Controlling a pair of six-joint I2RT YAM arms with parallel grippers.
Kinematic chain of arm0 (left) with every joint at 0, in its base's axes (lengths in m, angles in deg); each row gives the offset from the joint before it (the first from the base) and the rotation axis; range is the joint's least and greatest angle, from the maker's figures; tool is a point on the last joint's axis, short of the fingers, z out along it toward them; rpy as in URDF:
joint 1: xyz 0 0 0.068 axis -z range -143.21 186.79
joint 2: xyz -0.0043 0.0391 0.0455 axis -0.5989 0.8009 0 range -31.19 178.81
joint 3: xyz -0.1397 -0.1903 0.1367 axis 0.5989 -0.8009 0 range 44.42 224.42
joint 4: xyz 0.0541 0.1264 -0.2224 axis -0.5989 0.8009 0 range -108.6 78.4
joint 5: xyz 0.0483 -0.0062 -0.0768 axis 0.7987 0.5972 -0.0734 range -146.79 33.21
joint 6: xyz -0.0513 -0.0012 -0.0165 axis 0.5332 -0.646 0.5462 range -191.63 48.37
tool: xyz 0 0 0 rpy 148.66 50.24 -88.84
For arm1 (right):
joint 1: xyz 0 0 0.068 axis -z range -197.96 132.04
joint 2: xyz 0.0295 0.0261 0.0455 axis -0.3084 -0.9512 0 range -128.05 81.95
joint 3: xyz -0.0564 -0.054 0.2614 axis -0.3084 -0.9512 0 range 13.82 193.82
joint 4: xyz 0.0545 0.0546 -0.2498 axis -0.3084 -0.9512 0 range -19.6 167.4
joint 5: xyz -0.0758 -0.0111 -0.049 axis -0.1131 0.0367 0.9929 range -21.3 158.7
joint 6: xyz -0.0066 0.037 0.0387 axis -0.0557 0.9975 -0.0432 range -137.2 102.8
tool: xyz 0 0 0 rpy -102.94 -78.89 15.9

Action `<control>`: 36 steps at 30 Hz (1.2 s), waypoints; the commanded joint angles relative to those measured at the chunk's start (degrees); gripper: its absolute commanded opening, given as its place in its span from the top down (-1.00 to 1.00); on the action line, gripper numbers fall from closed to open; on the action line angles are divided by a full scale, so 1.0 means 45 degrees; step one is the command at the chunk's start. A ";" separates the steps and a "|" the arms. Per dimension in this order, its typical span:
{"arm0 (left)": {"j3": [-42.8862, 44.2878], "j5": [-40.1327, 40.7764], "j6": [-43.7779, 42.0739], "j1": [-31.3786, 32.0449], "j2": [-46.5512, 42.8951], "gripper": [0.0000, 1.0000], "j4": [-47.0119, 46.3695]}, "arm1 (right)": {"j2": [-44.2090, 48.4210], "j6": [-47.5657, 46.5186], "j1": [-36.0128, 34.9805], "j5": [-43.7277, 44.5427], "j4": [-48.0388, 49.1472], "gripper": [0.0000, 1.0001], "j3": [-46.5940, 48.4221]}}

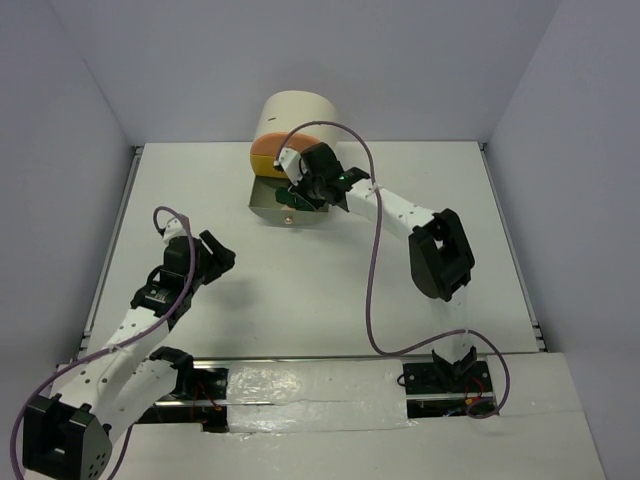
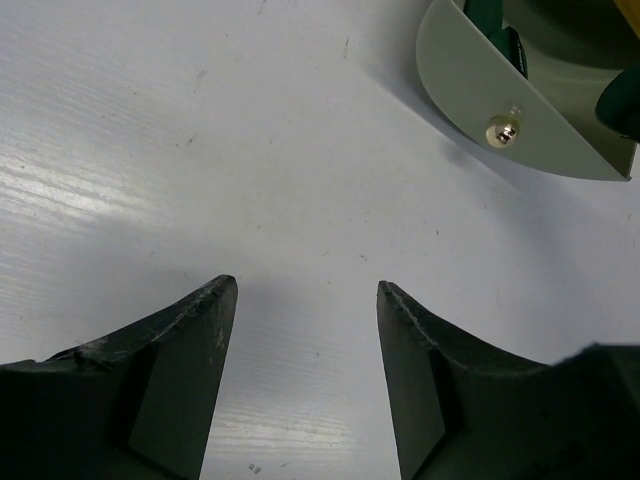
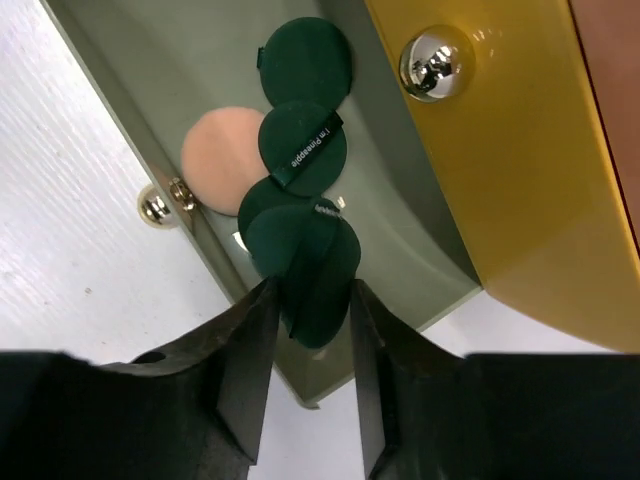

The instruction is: Organize the makeup

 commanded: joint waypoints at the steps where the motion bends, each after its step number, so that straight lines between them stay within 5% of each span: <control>1: 0.0070 -0.0038 0.0079 -0.0072 -0.0128 -0.41 -0.0331 | -0.0003 -0.0278 -0.0012 -0.0018 0.0258 0.12 0.0685; 7: 0.0109 -0.0038 0.0059 -0.0053 -0.0070 -0.41 -0.0350 | 0.0639 -0.0706 0.0047 -0.1029 -0.0132 -0.44 0.0568; 11: 0.0148 -0.0038 0.0020 -0.0053 0.0028 -0.41 -0.0389 | 0.1208 -0.1816 0.0047 -0.3175 -0.1063 -0.56 0.0625; 14: 0.0265 0.0099 -0.0058 -0.0072 -0.0011 -0.35 -0.0311 | 0.1637 -0.4332 0.0066 -0.6747 -0.2394 -0.31 0.0314; 15: 0.0285 0.0157 -0.0078 -0.0072 -0.0069 -0.33 -0.0272 | 0.1677 -0.5133 -0.0049 -0.7607 -0.2785 0.31 0.0197; 18: 0.0344 0.0275 -0.0117 -0.0092 -0.0265 -0.26 -0.0116 | 0.1055 -0.7034 -0.0555 -0.8438 -0.4523 1.00 0.0604; 21: 0.0324 0.0295 -0.0097 -0.0092 -0.0421 -0.26 -0.0038 | -0.0328 -0.6551 -0.0889 -0.7677 -0.5347 1.00 0.1756; 32: 0.0090 0.0334 0.0156 -0.0131 -0.0656 -0.28 0.0295 | -0.2755 -0.2975 -0.1613 -0.3283 -0.1658 0.93 0.2989; 36: 0.0090 0.0314 0.0137 -0.0131 -0.0500 -0.28 0.0178 | -0.3224 -0.2446 -0.1730 -0.1350 -0.0525 0.69 0.3048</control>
